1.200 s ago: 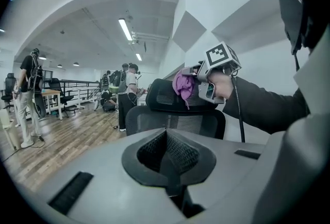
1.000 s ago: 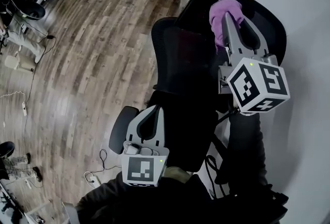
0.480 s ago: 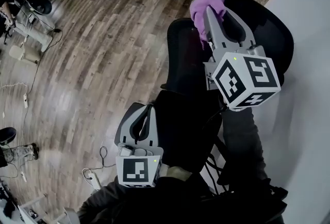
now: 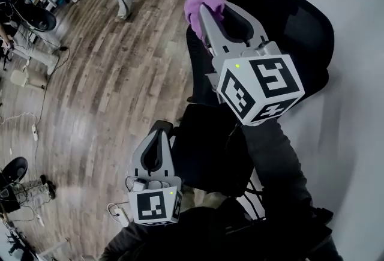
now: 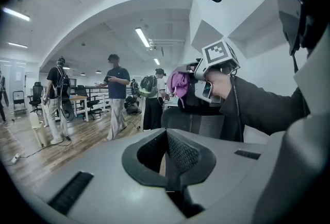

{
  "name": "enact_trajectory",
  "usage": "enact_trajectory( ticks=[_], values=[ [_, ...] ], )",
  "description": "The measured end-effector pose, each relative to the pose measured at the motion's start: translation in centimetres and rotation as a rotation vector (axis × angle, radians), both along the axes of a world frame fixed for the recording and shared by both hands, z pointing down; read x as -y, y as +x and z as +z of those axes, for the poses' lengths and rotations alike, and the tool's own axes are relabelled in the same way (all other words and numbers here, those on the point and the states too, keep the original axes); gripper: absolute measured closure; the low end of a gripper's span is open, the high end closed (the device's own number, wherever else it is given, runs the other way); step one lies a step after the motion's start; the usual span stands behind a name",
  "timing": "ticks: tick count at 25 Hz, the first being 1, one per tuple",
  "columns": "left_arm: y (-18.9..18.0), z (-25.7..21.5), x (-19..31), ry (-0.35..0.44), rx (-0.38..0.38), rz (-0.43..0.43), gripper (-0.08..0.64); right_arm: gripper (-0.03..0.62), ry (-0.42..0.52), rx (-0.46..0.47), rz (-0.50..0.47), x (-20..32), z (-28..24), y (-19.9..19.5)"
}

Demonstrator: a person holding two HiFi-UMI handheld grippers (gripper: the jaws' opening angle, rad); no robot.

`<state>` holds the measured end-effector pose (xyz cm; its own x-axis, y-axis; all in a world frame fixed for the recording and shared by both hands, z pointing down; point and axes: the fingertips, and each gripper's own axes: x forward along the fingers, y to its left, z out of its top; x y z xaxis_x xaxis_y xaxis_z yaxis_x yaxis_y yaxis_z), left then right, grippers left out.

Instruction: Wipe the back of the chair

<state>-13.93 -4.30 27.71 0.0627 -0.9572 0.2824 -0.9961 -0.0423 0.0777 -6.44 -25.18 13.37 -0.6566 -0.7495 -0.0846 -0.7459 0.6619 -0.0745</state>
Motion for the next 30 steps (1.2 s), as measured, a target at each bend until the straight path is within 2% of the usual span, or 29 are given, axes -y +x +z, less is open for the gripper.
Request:
enact_trajectory(
  ticks=[4,10,18,26,30],
  values=[
    [-1.1,1.0,-0.7,-0.028,0.038,-0.009,0.554,0.503,-0.042,0.003,-0.028,0.0,2.3,-1.5],
    [-0.6,3.0,-0.9,-0.097,0.035,-0.015,0.554,0.503,-0.110,0.001,-0.044,0.6,6.2,-1.5],
    [2.6,6.2,0.9,-0.133,0.049,0.032,0.554,0.503,-0.157,-0.004,0.044,3.3,11.0,4.4],
    [7.0,5.6,2.7,-0.148,0.032,0.112,0.554,0.503,-0.169,-0.007,0.129,4.0,11.1,10.4],
    [8.3,6.3,3.1,-0.136,0.067,0.160,0.554,0.503,-0.171,-0.003,0.174,4.2,11.7,13.1]
  ],
)
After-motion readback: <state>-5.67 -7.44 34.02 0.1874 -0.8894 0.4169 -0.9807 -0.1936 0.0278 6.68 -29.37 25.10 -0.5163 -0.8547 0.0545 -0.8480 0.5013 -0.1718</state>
